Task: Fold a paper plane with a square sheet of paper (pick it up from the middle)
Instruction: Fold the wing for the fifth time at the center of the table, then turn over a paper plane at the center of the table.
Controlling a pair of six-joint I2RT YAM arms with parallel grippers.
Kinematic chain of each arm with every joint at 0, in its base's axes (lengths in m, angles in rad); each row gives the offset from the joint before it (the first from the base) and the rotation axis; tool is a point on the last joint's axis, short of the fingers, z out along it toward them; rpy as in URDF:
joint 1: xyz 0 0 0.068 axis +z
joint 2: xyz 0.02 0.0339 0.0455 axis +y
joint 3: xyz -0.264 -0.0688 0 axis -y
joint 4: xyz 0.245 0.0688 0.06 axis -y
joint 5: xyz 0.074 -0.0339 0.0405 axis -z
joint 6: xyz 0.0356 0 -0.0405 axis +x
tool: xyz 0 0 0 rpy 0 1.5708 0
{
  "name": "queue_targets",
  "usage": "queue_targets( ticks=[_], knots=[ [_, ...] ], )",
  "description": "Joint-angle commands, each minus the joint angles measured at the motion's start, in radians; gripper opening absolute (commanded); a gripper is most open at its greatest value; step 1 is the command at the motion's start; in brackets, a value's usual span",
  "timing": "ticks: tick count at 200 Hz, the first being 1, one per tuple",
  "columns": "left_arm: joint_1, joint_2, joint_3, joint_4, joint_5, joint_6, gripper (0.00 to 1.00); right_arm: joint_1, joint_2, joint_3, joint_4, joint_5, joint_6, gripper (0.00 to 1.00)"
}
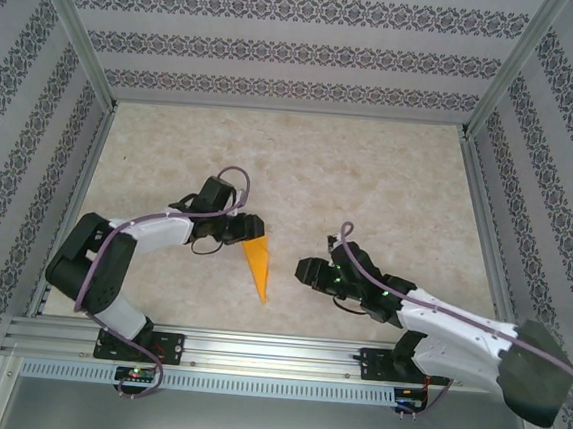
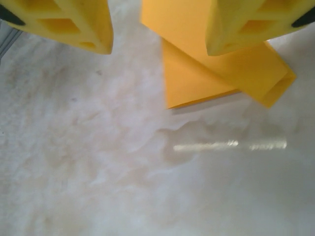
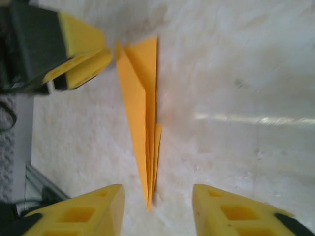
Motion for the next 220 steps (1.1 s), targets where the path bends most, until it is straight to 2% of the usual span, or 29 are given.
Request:
queue_targets(
  ticks=[1,21,51,71,95,97,100,103,134,157,220],
  knots=[
    [-0.036,-0.120,0.117,-0.277,-0.227,0.042,0.69,-0.022,-0.103,0.003,-0.115,0.186,-0.033,0.57],
    [-0.073,-0.152,0.187,-0.477,-0.420,0.012,0.75,-0.035,-0.177,-0.035,-0.082,0.243,-0.018,0.76],
    [-0.204,-0.128,0.249,-0.636,-0.571,-0.067,0.80,-0.060,-0.214,-0.056,-0.081,0.267,-0.015,0.98],
    [-0.279,-0.098,0.263,-0.689,-0.648,-0.142,0.81,-0.082,-0.187,-0.064,-0.041,0.212,-0.040,0.98],
    [-0.343,-0.045,0.284,-0.703,-0.680,-0.196,0.82,-0.091,-0.122,-0.034,-0.079,0.199,-0.067,0.98],
    [-0.348,-0.038,0.289,-0.706,-0.682,-0.198,0.83,-0.092,-0.116,-0.030,-0.085,0.201,-0.069,0.98],
    [-0.356,-0.027,0.298,-0.710,-0.684,-0.201,0.91,-0.093,-0.106,-0.025,-0.094,0.202,-0.072,0.98],
    [-0.363,-0.016,0.306,-0.716,-0.687,-0.203,0.92,-0.093,-0.099,-0.020,-0.103,0.206,-0.074,0.98],
    [-0.426,0.112,0.428,-0.810,-0.726,-0.211,0.96,-0.093,-0.027,-0.006,-0.092,0.186,-0.079,0.98],
    [-0.440,0.163,0.467,-0.850,-0.741,-0.239,0.97,-0.093,0.020,-0.021,-0.043,0.162,-0.062,0.98],
    [-0.433,0.204,0.473,-0.828,-0.726,-0.280,0.98,-0.093,0.129,0.014,-0.038,0.130,-0.083,0.98]
  ],
)
